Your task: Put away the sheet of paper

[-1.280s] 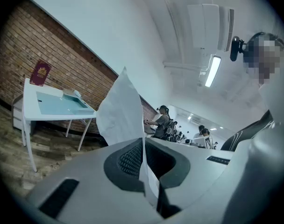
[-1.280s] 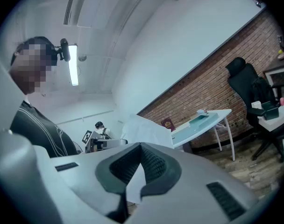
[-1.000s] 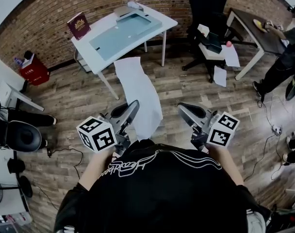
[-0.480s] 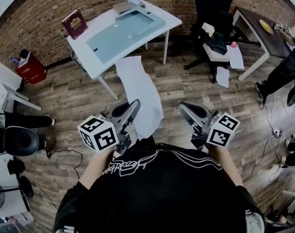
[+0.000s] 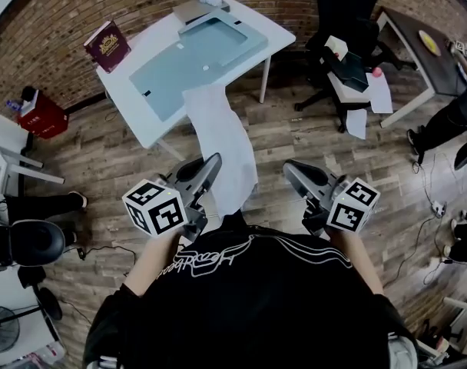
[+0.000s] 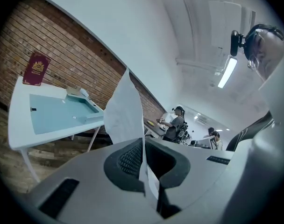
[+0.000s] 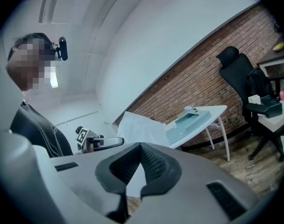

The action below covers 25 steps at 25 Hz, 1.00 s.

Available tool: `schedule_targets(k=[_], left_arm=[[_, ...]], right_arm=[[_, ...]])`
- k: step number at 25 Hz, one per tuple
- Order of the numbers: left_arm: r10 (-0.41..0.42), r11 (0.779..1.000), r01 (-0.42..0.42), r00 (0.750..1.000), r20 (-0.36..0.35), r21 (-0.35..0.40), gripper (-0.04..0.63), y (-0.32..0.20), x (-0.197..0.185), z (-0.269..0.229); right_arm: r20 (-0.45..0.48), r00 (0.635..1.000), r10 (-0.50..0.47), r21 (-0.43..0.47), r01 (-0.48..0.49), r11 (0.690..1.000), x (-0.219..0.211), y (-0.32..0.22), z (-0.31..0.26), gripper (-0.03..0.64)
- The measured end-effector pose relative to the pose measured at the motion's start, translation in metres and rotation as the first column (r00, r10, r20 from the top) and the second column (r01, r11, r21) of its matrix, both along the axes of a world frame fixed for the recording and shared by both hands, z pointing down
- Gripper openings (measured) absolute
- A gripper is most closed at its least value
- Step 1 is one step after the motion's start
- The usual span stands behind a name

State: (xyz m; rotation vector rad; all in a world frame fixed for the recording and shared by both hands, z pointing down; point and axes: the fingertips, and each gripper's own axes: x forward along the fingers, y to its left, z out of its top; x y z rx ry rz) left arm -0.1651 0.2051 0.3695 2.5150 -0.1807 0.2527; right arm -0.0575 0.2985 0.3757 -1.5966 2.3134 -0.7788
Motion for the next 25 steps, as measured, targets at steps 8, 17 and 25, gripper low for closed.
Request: schedule_targets(k=[8, 17, 25], left_arm=[[0.013, 0.999, -0.012, 1.000, 0.017, -0.037, 0.031, -0.082, 0.025, 0.009], [-0.013, 0.998, 0.013, 1.000, 0.008, -0.067, 0.031, -0.180, 0.039, 0.028], [-0.089, 0.988, 0.087, 0.996, -0.009, -0.130, 0.031, -0.249, 0.042, 0.038]], right_arm=[[0.017, 1.000, 0.013, -0.040, -0.012, 0.999, 0.024, -0.079, 0.003, 0.002], [0.003, 1.000, 0.001, -0.049, -0.001, 0.999, 0.049, -0.180, 0.013, 0.002], [0.010, 1.000, -0.010, -0.037, 0.010, 0.999, 0.058, -0.230, 0.017, 0.002]])
